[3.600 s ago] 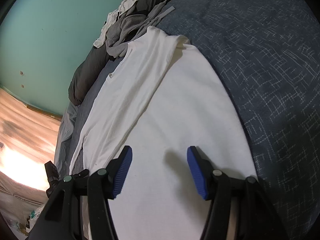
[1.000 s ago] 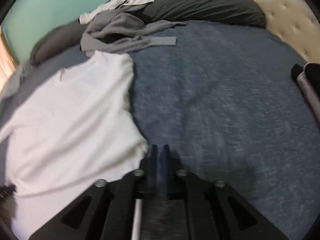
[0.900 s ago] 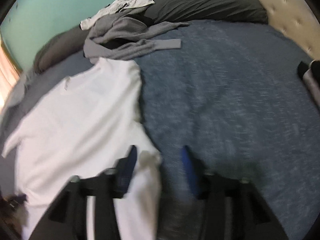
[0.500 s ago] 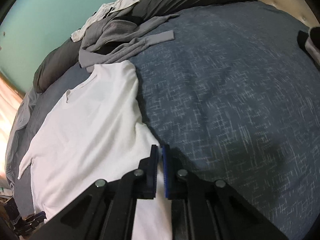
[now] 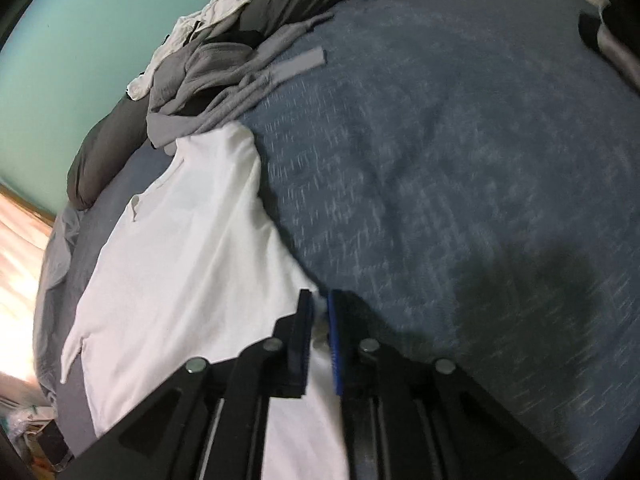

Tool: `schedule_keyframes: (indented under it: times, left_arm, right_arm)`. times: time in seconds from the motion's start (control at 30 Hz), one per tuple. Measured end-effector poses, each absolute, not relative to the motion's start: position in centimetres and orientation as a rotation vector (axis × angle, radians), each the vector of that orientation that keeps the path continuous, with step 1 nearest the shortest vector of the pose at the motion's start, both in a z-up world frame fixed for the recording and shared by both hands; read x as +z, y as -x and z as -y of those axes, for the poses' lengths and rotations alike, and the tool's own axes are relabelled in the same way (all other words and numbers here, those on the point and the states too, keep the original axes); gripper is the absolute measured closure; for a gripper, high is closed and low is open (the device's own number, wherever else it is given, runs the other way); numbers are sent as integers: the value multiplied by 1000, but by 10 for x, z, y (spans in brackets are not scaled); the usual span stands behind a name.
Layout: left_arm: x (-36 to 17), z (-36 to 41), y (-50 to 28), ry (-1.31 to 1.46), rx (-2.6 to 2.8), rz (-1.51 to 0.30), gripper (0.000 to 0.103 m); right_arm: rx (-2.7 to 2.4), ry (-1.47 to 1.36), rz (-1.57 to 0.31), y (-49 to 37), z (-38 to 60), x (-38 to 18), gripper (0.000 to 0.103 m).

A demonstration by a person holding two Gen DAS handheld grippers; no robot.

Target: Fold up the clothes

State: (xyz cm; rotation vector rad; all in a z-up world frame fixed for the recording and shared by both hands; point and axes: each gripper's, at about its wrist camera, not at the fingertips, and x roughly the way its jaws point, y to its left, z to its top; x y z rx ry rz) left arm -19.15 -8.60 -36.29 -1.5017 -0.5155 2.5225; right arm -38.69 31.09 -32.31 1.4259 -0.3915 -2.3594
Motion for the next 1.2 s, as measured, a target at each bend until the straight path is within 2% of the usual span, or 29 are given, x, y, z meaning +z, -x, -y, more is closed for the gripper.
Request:
schedule_keyframes:
  times: [0.03, 0.07, 0.1, 0.4, 0.53, 0.6, 0.83, 0.87, 0.9, 0.97, 1.2]
  left_arm:
    - [-363, 86, 192, 1502, 2522, 518, 80]
    - [-362, 87, 192, 1501, 2521, 524, 80]
    - [-363, 87, 191, 1501, 2520, 530, 80]
    - [-362, 87, 190, 1506, 2516, 533, 80]
    - [-362, 87, 190, 1506, 2515, 526, 79]
    - [-362, 86, 190, 1506, 2515, 521, 78]
    - [-362, 84, 190, 1504, 2519, 508, 75]
    - [-362, 83, 190, 1502, 2519, 507, 74]
    - [-362, 83, 189, 1500, 2519, 508, 73]
    - [-362, 83, 188, 1498, 2518, 510, 72]
    - [-361, 82, 181, 1493, 2523, 503, 72]
  right_arm:
    - [-2382, -1411, 364, 391, -310, -317, 81]
    - [-2400, -1397, 339, 395, -308, -310, 69]
    - [-2412, -1383, 318, 401, -305, -303, 65]
    - [-2370, -1390, -12, 468, -220, -269, 65]
    - [-2368, -1417, -34, 492, -194, -272, 65]
    - [-2370, -1433, -66, 502, -182, -276, 60]
    - [-2406, -1496, -171, 523, -166, -293, 60]
    - [-2411, -1505, -186, 526, -163, -295, 68]
    - [-2415, -1514, -202, 529, -161, -298, 84]
    - [-2425, -1532, -233, 535, -156, -303, 97]
    - [-2521, -1475, -430, 545, -143, -301, 100]
